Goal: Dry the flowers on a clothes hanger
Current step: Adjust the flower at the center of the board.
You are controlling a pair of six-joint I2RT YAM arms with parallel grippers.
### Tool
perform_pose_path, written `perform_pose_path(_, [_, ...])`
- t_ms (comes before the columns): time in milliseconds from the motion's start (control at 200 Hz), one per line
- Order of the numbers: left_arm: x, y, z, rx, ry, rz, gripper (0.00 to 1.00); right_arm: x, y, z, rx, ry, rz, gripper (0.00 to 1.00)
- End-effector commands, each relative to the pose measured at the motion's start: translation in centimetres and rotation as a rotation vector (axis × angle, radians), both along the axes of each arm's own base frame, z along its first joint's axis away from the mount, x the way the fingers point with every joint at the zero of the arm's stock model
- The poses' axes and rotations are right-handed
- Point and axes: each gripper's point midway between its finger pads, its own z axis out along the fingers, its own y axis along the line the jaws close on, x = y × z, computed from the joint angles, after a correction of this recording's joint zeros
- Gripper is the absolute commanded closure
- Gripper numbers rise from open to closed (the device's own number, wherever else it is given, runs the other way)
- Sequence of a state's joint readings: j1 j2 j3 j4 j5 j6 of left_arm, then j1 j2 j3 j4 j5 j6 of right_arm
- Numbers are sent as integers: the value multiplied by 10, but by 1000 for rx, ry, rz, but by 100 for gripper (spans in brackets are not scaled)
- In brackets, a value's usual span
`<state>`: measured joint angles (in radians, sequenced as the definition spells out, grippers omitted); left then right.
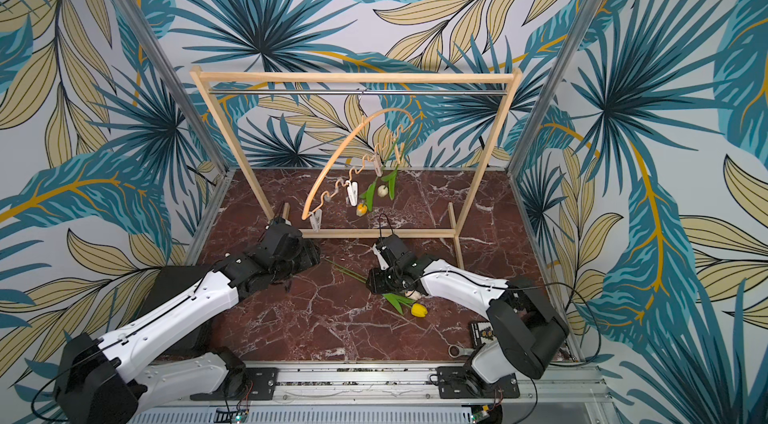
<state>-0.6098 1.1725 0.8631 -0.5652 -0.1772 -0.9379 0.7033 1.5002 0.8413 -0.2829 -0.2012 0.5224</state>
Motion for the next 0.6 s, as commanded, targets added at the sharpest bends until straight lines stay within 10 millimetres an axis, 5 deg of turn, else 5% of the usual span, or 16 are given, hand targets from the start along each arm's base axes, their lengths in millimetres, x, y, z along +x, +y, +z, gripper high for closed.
perform_pose_path(0, [1, -1, 2, 16, -2, 12, 27, 0, 1, -2, -21, -2, 19, 54])
perform_pose_path(596, [-21, 20, -10, 15, 14, 66, 29, 3, 10, -26, -127, 41, 116, 58])
